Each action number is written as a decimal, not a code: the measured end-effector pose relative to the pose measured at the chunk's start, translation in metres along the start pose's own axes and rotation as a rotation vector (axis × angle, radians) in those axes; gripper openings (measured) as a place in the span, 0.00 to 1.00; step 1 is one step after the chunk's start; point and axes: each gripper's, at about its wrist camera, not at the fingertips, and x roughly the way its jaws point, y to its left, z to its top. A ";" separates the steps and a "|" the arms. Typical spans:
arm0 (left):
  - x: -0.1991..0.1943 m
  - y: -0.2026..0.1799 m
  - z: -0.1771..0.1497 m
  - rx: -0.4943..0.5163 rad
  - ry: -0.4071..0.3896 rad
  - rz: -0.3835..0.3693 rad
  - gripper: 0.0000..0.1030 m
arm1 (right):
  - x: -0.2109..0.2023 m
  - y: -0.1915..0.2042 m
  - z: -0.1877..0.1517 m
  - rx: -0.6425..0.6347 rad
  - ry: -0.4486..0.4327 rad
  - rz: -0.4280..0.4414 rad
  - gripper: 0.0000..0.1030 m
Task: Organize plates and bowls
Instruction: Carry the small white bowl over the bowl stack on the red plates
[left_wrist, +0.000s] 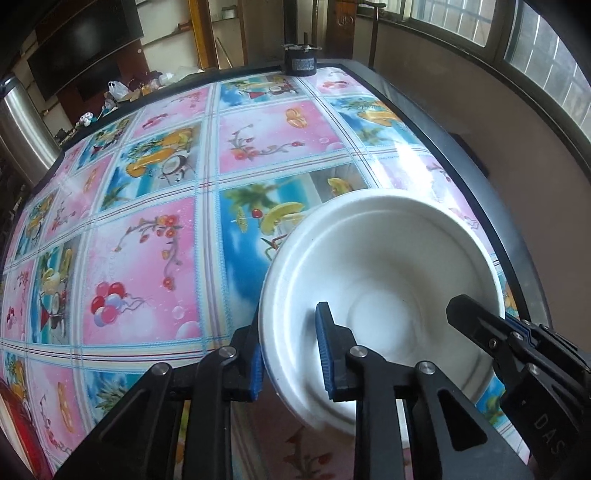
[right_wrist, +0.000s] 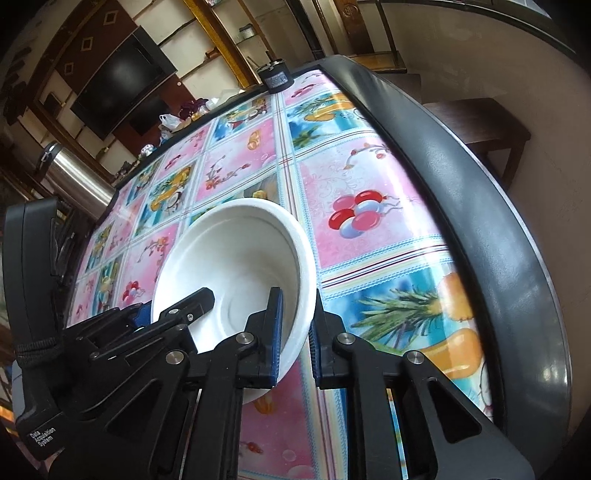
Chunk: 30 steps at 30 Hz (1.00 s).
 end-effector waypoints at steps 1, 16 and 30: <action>-0.002 0.002 -0.001 0.000 -0.001 0.006 0.23 | 0.000 0.003 -0.001 -0.002 0.001 0.004 0.12; -0.039 0.082 -0.051 -0.112 0.020 0.061 0.23 | -0.002 0.089 -0.040 -0.112 0.059 0.058 0.12; -0.082 0.163 -0.092 -0.226 -0.019 0.147 0.23 | -0.001 0.183 -0.075 -0.231 0.089 0.129 0.12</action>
